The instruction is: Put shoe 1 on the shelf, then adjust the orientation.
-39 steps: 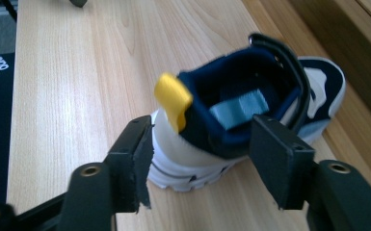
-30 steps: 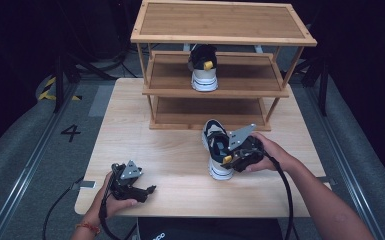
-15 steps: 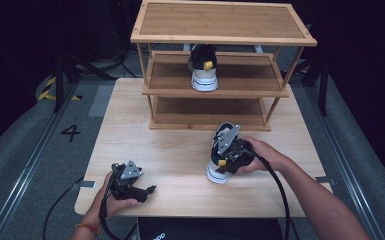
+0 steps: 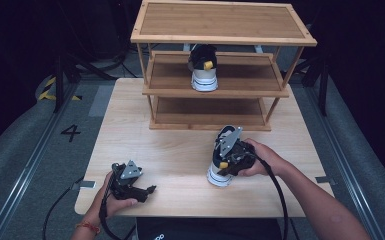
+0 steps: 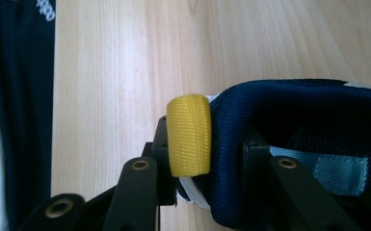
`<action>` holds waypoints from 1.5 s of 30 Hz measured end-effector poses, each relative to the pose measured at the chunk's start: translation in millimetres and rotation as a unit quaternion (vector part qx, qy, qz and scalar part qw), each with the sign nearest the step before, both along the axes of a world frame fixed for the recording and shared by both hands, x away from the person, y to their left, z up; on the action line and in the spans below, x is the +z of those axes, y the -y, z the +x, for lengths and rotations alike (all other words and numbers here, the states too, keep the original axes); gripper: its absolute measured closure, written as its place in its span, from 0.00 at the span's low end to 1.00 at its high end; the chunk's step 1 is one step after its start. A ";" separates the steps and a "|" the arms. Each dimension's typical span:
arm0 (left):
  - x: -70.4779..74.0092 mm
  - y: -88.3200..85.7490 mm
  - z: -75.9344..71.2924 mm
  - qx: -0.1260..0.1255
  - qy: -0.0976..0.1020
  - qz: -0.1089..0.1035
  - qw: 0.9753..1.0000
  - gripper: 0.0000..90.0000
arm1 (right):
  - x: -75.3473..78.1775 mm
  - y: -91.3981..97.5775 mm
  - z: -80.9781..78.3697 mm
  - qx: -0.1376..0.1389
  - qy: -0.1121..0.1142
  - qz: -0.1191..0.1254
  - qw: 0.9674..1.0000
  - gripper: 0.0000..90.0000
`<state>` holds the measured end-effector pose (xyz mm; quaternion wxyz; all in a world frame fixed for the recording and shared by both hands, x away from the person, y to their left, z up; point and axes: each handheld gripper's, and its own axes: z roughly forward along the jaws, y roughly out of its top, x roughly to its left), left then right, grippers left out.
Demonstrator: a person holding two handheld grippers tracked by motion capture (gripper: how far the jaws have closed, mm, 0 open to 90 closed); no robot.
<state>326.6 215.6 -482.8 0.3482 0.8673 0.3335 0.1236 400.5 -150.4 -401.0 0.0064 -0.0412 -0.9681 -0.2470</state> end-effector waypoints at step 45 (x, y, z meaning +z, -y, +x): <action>0.5 -0.3 2.2 -0.006 0.001 0.005 1.000 0.17 | 52.0 50.0 -38.3 -0.039 0.003 -0.028 0.999 0.79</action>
